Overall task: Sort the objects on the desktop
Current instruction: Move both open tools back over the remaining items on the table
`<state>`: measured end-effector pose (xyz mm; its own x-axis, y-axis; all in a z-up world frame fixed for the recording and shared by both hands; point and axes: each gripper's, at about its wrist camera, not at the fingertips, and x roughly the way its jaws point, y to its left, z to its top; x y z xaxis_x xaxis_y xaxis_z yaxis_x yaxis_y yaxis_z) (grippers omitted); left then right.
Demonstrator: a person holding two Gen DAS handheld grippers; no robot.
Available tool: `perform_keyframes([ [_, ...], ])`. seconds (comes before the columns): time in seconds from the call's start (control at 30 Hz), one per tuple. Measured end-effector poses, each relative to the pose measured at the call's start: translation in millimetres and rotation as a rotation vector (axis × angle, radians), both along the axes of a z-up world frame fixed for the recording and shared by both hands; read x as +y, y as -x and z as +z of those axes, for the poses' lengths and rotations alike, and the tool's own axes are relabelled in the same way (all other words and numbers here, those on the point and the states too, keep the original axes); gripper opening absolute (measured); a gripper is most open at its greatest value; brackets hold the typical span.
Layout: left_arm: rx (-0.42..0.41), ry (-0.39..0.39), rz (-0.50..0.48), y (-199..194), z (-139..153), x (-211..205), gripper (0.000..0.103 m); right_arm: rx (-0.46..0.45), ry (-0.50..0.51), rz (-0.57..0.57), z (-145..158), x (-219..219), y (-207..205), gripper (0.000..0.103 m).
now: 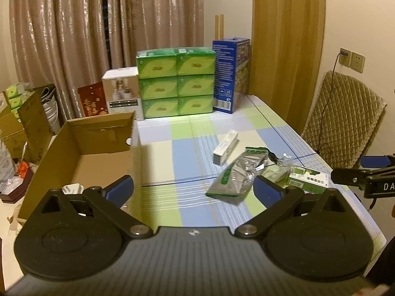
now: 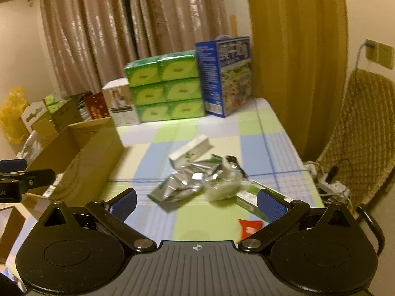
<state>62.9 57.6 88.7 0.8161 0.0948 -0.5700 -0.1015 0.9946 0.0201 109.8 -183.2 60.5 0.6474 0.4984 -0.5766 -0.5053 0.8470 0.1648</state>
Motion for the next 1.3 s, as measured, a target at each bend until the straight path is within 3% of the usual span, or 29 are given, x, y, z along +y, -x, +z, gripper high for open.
perform_keyframes([
  [0.5,0.062,0.003,-0.095,-35,-42,-34,0.101,0.059,0.042,-0.099,-43,-57,-15,0.101],
  [1.0,0.146,0.014,-0.164,-72,-103,-37,0.101,0.096,0.061,-0.103,-102,-45,-29,0.101],
  [1.3,0.159,0.054,-0.170,-96,-117,-34,0.101,0.145,0.067,-0.130,-119,-42,-44,0.100],
])
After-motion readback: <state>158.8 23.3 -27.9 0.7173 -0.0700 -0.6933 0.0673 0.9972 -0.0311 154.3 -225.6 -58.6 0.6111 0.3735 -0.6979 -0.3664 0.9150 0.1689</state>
